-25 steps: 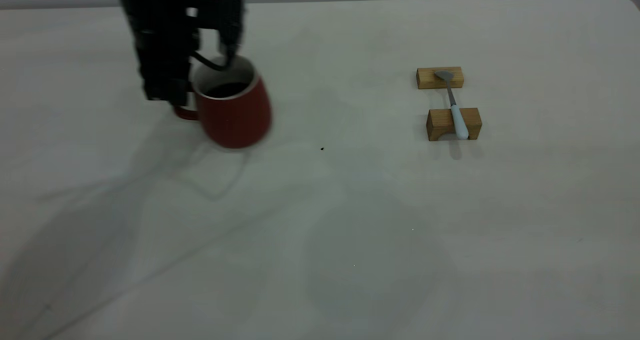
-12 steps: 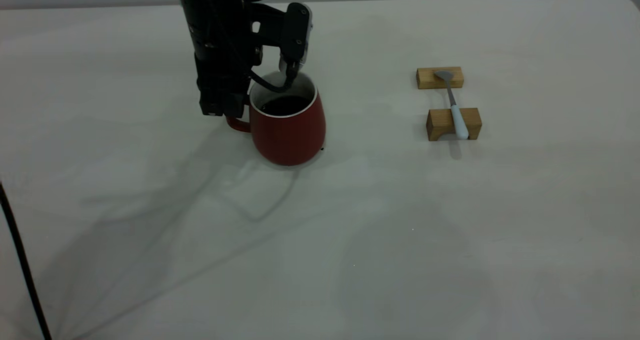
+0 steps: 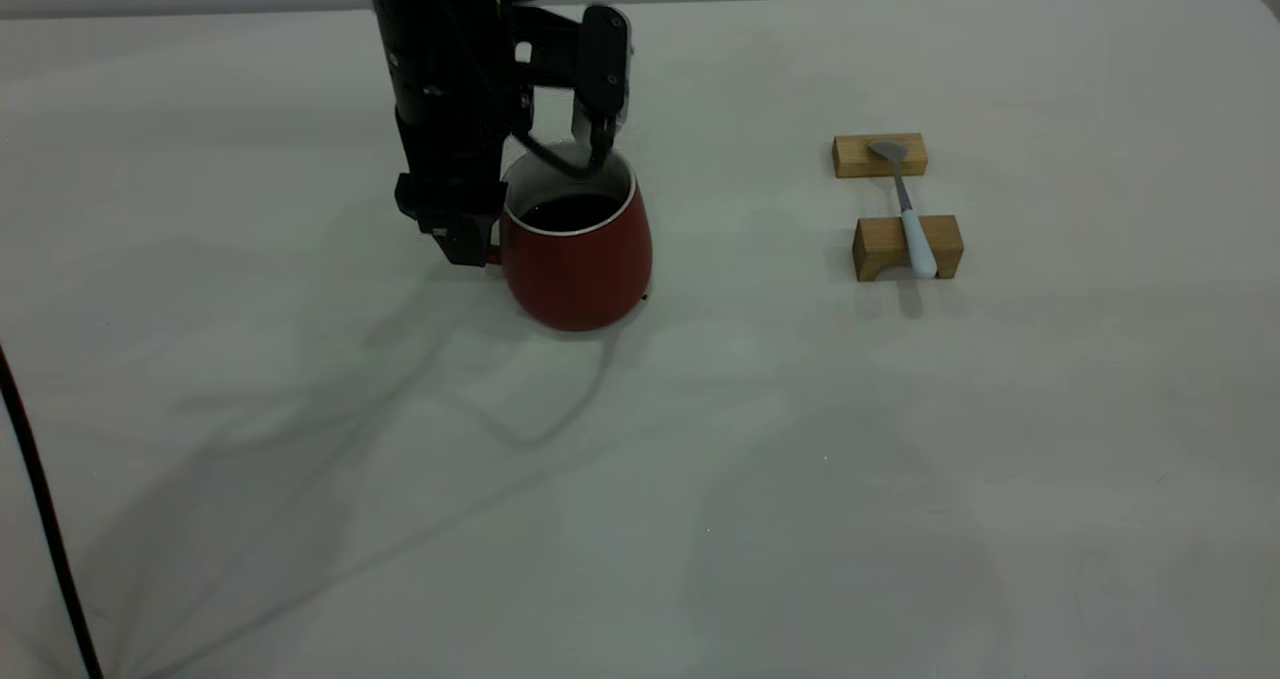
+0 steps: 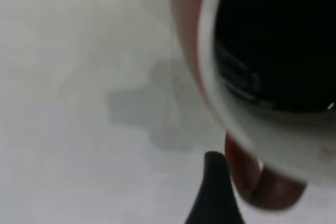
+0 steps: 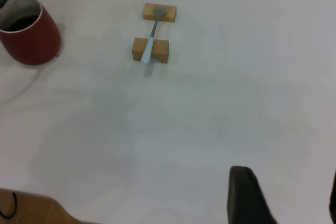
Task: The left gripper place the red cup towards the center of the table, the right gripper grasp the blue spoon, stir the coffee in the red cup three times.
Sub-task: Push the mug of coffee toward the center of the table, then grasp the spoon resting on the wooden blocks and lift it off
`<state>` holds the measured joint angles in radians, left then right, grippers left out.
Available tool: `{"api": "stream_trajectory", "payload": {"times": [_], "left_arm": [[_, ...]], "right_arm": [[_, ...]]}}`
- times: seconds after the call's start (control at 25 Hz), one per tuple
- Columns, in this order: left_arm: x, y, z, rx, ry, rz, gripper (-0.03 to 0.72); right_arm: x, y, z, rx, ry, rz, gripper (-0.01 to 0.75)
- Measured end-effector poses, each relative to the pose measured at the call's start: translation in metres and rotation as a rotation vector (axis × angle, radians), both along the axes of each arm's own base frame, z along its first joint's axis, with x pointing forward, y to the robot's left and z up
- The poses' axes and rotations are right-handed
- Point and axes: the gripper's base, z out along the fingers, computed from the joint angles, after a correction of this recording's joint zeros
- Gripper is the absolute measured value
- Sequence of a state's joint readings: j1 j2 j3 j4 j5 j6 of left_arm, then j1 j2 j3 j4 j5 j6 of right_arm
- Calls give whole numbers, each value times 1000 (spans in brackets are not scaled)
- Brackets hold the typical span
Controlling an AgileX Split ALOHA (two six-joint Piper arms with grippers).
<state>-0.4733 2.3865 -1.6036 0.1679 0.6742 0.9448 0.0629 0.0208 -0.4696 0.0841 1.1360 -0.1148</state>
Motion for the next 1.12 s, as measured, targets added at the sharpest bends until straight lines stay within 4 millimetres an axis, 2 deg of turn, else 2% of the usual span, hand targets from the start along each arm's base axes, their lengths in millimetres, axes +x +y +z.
{"api": "stream_trajectory", "payload": {"times": [0.12, 0.32, 0.52, 0.64, 0.8, 1.0, 1.12], "left_arm": [[1, 0, 33, -27, -44, 89, 661], [-7, 2, 116, -127, -160, 330, 567], [-36, 19, 195, -188, -191, 681, 449], [-58, 31, 230, -182, -180, 828, 393], [-79, 42, 263, -212, -198, 885, 331], [-105, 55, 291, -290, -244, 966, 276], [-139, 73, 308, -336, -271, 991, 253]], "right_arm": [[0, 0, 0, 0, 0, 0, 420], [0, 0, 0, 0, 0, 0, 420], [0, 0, 0, 0, 0, 0, 420], [0, 0, 0, 0, 0, 0, 420], [0, 0, 0, 0, 0, 0, 420], [0, 0, 0, 0, 0, 0, 420], [0, 0, 0, 0, 0, 0, 420]]}}
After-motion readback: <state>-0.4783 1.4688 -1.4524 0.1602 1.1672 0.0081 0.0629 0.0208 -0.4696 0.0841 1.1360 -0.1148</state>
